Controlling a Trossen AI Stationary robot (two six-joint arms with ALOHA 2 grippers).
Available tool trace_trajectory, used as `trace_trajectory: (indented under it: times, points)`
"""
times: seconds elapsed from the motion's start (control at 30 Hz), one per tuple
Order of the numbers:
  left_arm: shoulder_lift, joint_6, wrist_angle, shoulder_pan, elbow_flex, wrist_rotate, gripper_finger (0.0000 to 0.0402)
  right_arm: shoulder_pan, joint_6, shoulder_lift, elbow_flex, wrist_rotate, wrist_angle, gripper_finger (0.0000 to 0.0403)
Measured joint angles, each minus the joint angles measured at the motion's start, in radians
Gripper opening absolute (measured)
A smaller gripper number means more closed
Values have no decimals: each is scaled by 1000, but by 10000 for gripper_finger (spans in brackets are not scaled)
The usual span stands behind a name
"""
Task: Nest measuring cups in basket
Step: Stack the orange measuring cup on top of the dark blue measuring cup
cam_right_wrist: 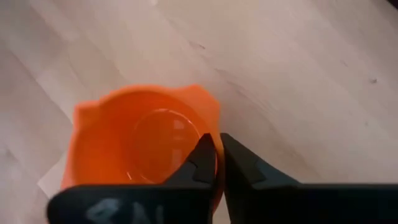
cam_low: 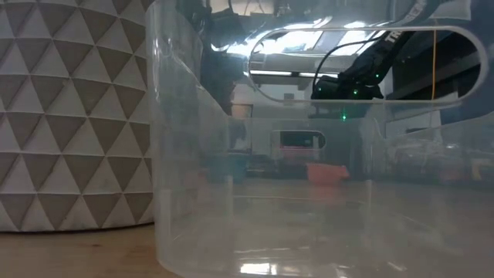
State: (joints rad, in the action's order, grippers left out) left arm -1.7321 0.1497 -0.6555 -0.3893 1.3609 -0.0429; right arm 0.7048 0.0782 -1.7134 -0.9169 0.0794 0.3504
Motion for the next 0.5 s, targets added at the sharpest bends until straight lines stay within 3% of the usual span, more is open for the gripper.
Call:
trace_trajectory:
  times: [0.23,0.5]
  points:
    - [0,0,18,0,0,8,115,-1,-127,0,-25,1,18,15]
    - [0,-1,88,0,0,8,115,-32,-362,0,-161,1,105,17]
